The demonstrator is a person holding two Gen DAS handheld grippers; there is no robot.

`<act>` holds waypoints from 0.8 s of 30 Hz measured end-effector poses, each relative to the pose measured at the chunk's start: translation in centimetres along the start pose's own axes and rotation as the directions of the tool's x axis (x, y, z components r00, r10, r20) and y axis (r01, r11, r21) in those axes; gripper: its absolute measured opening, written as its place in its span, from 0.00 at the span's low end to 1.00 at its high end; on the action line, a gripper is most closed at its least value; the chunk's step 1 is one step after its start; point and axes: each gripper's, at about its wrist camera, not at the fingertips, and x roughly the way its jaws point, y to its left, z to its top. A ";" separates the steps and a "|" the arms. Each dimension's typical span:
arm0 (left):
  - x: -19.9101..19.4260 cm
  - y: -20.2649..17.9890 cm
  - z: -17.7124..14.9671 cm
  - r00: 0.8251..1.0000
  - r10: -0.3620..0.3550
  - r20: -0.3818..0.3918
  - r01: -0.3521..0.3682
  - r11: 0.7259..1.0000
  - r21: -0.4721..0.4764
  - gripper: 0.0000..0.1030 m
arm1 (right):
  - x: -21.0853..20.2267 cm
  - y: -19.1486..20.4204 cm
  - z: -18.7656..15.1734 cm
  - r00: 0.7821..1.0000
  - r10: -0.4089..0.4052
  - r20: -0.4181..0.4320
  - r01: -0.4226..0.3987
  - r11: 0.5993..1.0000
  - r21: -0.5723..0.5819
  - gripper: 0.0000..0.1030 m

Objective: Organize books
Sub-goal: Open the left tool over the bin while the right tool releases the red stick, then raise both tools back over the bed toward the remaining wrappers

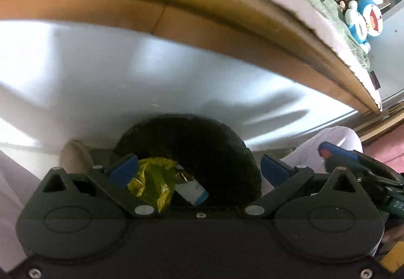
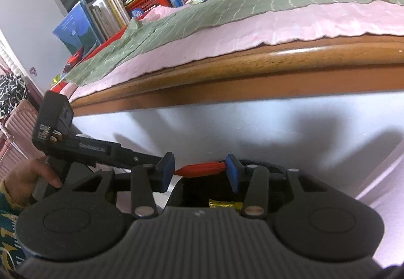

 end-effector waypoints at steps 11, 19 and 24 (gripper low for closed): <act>-1.2 0.7 0.2 0.999 0.038 0.016 -0.038 0.999 0.001 1.00 | 1.2 1.5 0.8 0.997 -0.074 -0.023 0.073 0.996 -0.042 0.95; -1.3 1.4 0.2 0.999 0.039 0.023 -0.039 0.999 -0.021 1.00 | 1.6 0.7 0.6 0.996 -0.077 -0.036 0.079 0.996 0.030 1.00; -1.8 1.3 0.2 0.999 0.036 0.027 -0.036 0.999 -0.018 1.00 | 1.7 0.5 0.6 0.995 -0.086 -0.048 0.088 0.995 0.046 1.00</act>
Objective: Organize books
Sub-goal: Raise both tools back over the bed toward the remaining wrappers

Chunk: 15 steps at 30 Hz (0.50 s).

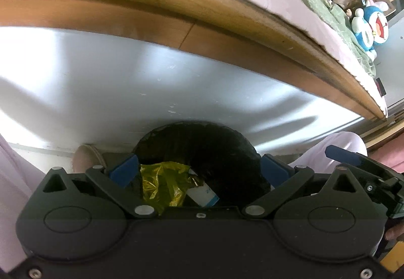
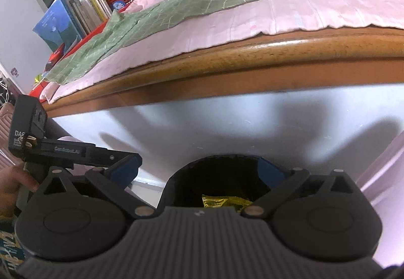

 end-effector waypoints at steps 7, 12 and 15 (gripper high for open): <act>-3.4 -2.0 0.7 0.997 -0.041 0.071 0.036 0.997 0.075 1.00 | -1.0 1.2 1.0 1.000 0.003 0.016 -0.002 0.999 -0.053 1.00; -6.4 -4.2 1.1 0.989 -0.086 0.117 0.068 0.986 0.152 1.00 | -2.5 2.5 2.3 0.998 0.005 0.065 0.004 0.990 -0.139 1.00; -7.9 -5.0 1.5 0.985 -0.095 0.145 0.069 0.982 0.179 1.00 | -3.4 2.9 3.3 0.994 0.001 0.114 0.019 0.986 -0.167 1.00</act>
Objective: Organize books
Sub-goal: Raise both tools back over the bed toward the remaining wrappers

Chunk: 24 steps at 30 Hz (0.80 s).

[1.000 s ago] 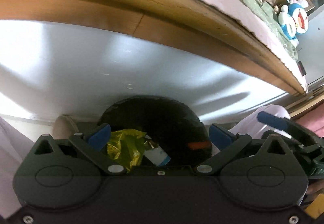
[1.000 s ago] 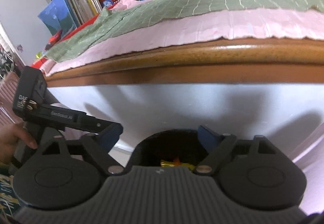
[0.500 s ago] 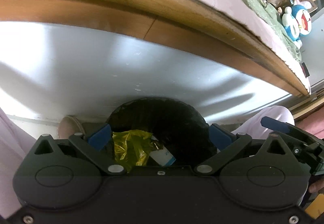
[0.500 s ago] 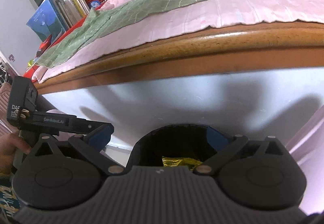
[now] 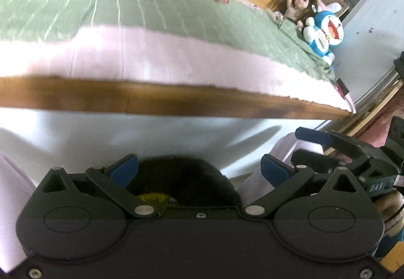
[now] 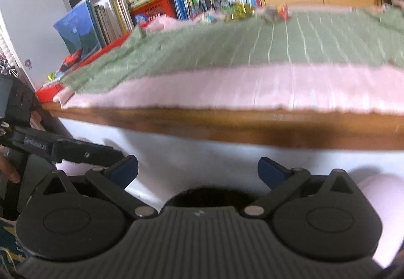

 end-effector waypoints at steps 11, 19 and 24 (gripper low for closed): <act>-2.8 -1.2 5.4 0.991 0.035 0.127 -0.046 0.995 0.092 1.00 | 0.6 -0.8 4.8 0.991 -0.052 0.127 0.058 0.998 -0.038 1.00; -2.5 -1.0 13.6 0.962 0.093 0.258 -0.133 0.981 0.142 1.00 | 2.7 -3.7 10.4 0.970 -0.113 0.215 0.095 0.991 0.092 1.00; -1.4 0.7 20.3 0.926 0.158 0.343 -0.206 0.973 0.108 1.00 | 5.2 -6.6 14.8 0.949 -0.267 0.165 0.241 0.957 0.163 1.00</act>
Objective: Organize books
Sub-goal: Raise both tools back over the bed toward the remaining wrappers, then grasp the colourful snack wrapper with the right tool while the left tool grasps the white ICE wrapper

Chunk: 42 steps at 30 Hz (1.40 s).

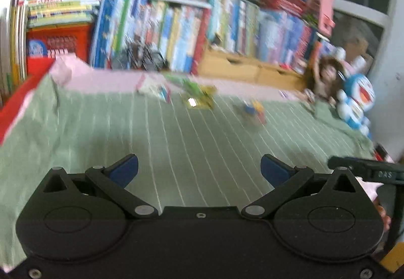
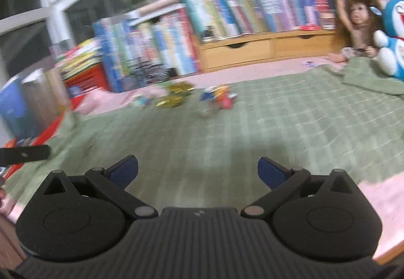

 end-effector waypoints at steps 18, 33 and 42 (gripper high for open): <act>24.3 6.9 13.1 0.985 0.109 -0.133 -0.113 0.993 -0.019 1.00 | 16.2 -2.3 10.6 0.988 -0.064 -0.139 0.067 0.998 0.018 1.00; 31.6 9.0 11.6 0.985 0.020 -0.171 -0.046 0.988 -0.150 0.76 | 23.5 -4.0 12.1 0.943 0.052 -0.327 0.010 0.982 0.187 1.00; 30.8 9.4 11.4 0.987 0.031 -0.158 -0.060 0.981 -0.182 0.54 | 24.7 -4.1 10.9 0.940 -0.020 -0.340 0.093 0.975 0.199 0.68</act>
